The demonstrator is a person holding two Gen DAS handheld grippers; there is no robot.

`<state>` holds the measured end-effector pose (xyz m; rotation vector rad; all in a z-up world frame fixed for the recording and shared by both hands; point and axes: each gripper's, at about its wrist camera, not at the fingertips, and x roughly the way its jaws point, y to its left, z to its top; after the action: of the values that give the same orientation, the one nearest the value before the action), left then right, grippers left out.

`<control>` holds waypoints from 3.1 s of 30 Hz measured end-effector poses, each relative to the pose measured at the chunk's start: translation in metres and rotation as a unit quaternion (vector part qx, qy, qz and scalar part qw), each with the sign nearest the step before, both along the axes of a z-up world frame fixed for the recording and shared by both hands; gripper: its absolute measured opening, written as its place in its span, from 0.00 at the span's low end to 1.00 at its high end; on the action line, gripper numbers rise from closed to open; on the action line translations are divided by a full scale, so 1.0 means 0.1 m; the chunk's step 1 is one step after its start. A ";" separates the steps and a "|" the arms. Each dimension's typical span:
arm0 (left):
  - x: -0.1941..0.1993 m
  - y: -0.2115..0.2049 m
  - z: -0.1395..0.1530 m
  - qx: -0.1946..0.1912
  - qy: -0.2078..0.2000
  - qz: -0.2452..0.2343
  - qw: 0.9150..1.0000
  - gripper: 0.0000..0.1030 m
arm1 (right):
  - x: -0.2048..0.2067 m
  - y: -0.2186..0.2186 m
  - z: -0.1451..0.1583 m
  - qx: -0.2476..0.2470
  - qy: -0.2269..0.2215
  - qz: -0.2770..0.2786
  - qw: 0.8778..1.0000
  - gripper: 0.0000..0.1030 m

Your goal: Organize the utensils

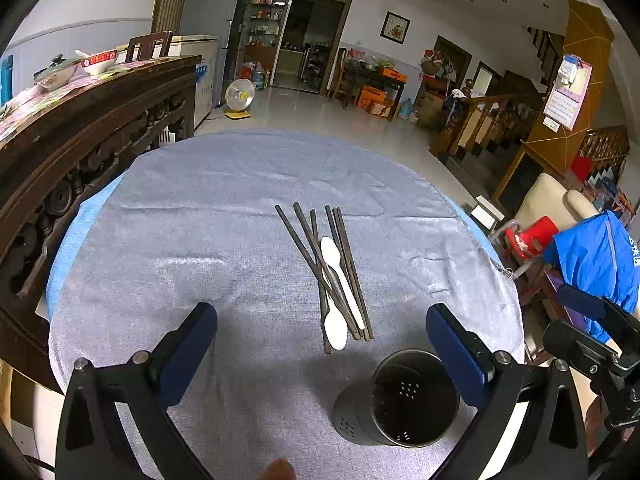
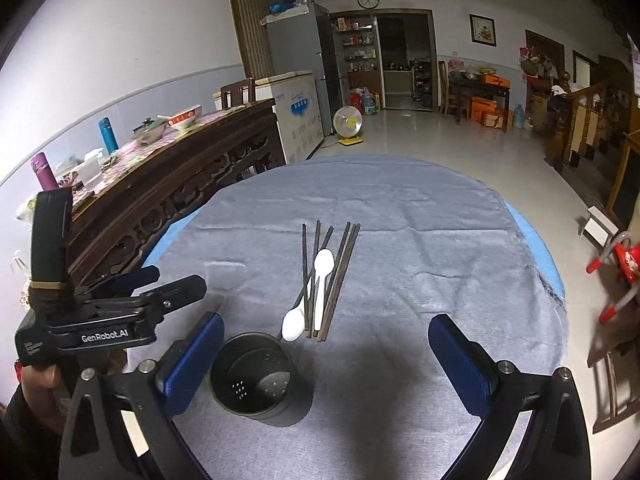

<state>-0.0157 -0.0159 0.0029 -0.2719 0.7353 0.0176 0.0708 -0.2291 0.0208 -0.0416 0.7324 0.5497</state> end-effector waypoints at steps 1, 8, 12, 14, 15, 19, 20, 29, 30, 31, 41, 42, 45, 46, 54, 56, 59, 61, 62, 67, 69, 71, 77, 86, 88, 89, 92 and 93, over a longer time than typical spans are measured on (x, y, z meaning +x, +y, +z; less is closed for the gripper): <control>0.00 0.00 0.00 0.001 -0.001 0.000 1.000 1.00 | 0.00 0.01 0.00 0.000 0.000 0.001 1.000 1.00; -0.04 0.02 0.04 0.002 -0.025 0.015 1.000 1.00 | -0.01 0.05 0.00 0.002 0.001 0.006 1.000 1.00; -0.02 0.02 0.03 0.010 -0.013 0.012 1.000 1.00 | -0.02 0.06 0.01 0.004 0.000 0.008 1.000 1.00; -0.02 0.00 0.04 0.013 -0.011 0.011 1.000 1.00 | -0.01 0.06 0.01 0.004 0.000 0.009 1.000 1.00; -0.02 0.00 0.03 0.014 -0.010 0.009 1.000 1.00 | -0.01 0.06 0.01 0.004 -0.001 0.009 1.000 1.00; -0.03 -0.01 0.04 0.016 -0.009 0.007 1.000 1.00 | -0.01 0.07 0.03 0.003 -0.001 0.010 1.000 1.00; -0.03 -0.01 0.05 0.017 -0.009 0.006 1.000 1.00 | -0.01 0.07 0.03 0.004 -0.002 0.011 1.000 1.00; -0.04 -0.02 0.07 0.025 -0.005 0.002 1.000 1.00 | -0.01 0.09 0.03 0.001 -0.001 0.012 1.000 1.00; -0.04 -0.02 0.06 0.022 -0.004 0.000 1.000 1.00 | -0.01 0.10 0.03 0.001 -0.001 0.012 1.000 1.00; -0.03 -0.01 0.06 0.020 -0.002 0.000 1.000 1.00 | -0.01 0.10 0.03 0.001 -0.001 0.013 1.000 1.00; -0.02 -0.03 0.05 0.021 0.003 -0.002 1.000 1.00 | -0.01 0.10 0.03 -0.001 -0.001 0.013 1.000 1.00; -0.02 -0.03 0.05 0.021 0.004 -0.002 1.000 1.00 | -0.01 0.10 0.03 -0.001 -0.002 0.013 1.000 1.00; -0.01 -0.02 0.04 0.019 0.007 -0.001 1.000 1.00 | 0.00 0.10 0.02 -0.002 0.000 0.012 1.000 1.00; -0.01 -0.01 0.05 0.020 0.007 -0.001 1.000 1.00 | 0.01 0.09 0.02 -0.002 0.001 0.012 1.000 1.00; 0.05 0.21 -0.07 -0.004 0.037 0.026 0.999 1.00 | 0.20 -0.09 -0.07 0.005 0.036 -0.010 0.999 1.00; 0.07 0.30 -0.12 -0.009 0.048 0.042 0.998 1.00 | 0.32 -0.23 -0.15 0.021 0.061 -0.019 0.998 1.00; 0.12 0.41 -0.23 -0.007 0.065 0.060 0.996 1.00 | 0.54 -0.40 -0.32 0.042 0.116 -0.028 0.992 1.00; 0.16 0.47 -0.31 -0.007 0.081 0.067 0.994 1.00 | 0.72 -0.47 -0.48 0.049 0.156 -0.032 0.986 1.00; 0.18 0.50 -0.36 -0.008 0.090 0.071 0.993 1.00 | 0.83 -0.52 -0.60 0.052 0.183 -0.036 0.981 1.00; 0.24 0.58 -0.55 -0.008 0.121 0.079 0.989 1.00 | 1.27 -0.59 -1.11 0.056 0.285 -0.050 0.955 0.94; 0.25 0.60 -0.61 -0.008 0.128 0.077 0.989 1.00 | 1.41 -0.55 -1.23 0.049 0.306 -0.048 0.950 0.87; 0.28 0.63 -0.68 -0.010 0.137 0.079 0.987 1.00 | 1.56 -0.43 -1.33 0.041 0.322 -0.041 0.945 0.82; 0.37 0.72 -0.86 -0.031 0.158 0.077 0.984 1.00 | 2.00 0.07 -1.42 0.005 0.339 -0.014 0.941 0.71; 0.48 0.72 -0.95 -0.034 0.169 0.069 0.983 1.00 | 2.56 0.81 -1.50 -0.063 0.341 0.008 0.938 0.55; 0.51 0.73 -0.97 -0.035 0.171 0.069 0.982 1.00 | 2.63 0.91 -1.53 -0.072 0.337 0.007 0.939 0.54; 0.52 0.74 -0.99 -0.036 0.173 0.070 0.982 1.00 | 2.67 0.97 -1.55 -0.078 0.335 0.004 0.939 0.53; 0.56 0.76 -1.01 -0.038 0.175 0.071 0.981 1.00 | 2.75 1.11 -1.60 -0.107 0.327 -0.004 0.939 0.43; 0.57 0.77 -1.01 -0.038 0.175 0.071 0.981 1.00 | 2.77 1.13 -1.64 -0.115 0.332 -0.006 0.936 0.40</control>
<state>0.0409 0.0610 -0.0980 -0.3997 1.0667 0.1778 0.3476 -0.1156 -0.1432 -0.0709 1.4557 0.4619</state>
